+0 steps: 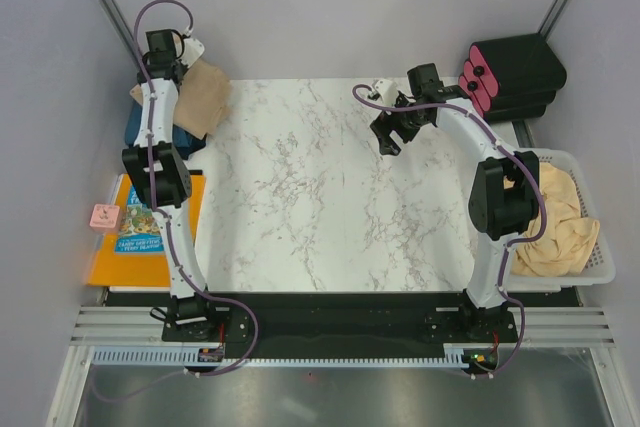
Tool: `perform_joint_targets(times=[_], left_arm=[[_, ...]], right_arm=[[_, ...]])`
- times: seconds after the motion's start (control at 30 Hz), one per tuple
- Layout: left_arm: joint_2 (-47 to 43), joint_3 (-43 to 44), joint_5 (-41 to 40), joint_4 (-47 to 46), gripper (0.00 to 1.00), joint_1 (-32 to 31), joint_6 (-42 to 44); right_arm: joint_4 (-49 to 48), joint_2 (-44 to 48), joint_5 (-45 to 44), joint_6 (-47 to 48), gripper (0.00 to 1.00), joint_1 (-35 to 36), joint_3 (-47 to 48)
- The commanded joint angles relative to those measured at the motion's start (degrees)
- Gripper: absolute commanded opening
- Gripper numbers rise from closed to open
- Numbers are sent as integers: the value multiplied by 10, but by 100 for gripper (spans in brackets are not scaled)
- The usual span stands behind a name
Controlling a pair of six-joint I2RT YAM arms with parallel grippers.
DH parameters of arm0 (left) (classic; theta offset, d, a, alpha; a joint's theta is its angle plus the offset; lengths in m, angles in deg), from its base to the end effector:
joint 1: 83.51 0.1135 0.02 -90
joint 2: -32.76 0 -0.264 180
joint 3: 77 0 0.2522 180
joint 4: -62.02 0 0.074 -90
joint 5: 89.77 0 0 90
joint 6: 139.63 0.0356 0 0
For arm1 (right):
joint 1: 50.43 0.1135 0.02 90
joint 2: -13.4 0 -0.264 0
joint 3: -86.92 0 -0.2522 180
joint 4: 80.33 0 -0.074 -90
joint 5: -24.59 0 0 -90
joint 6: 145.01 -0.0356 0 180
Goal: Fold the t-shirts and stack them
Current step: Put the neatly folded tshirt into the corner of the board with the left arm
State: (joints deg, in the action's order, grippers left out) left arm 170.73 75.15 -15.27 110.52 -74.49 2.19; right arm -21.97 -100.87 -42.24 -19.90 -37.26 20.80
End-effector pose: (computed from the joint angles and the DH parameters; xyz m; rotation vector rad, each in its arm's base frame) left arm 0.5418 0.0956 0.2910 0.6799 2.1845 0.8781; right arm 0.4214 0.1130 0.2612 -1.1576 2.2312 0.3715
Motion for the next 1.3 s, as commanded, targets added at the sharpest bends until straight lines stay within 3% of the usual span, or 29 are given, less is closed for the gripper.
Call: perform_joint_targets(times=[0.0,0.3,0.67,1.27], left_arm=[[-46,10,-43,-78,2,30,31],[-60,-5,-73,-100,2,35,7],[-82,-112,-115,-118,2,36,-76],[0,-116,-125,-161,2,79,-44]], right_arm=[[-7,32,9,-7,95,0,-4],[-7,31,8,-9,95,1,-1],[-7,35,8,-8,95,1,-6],[-7,40,8,-10,96,2,-12]])
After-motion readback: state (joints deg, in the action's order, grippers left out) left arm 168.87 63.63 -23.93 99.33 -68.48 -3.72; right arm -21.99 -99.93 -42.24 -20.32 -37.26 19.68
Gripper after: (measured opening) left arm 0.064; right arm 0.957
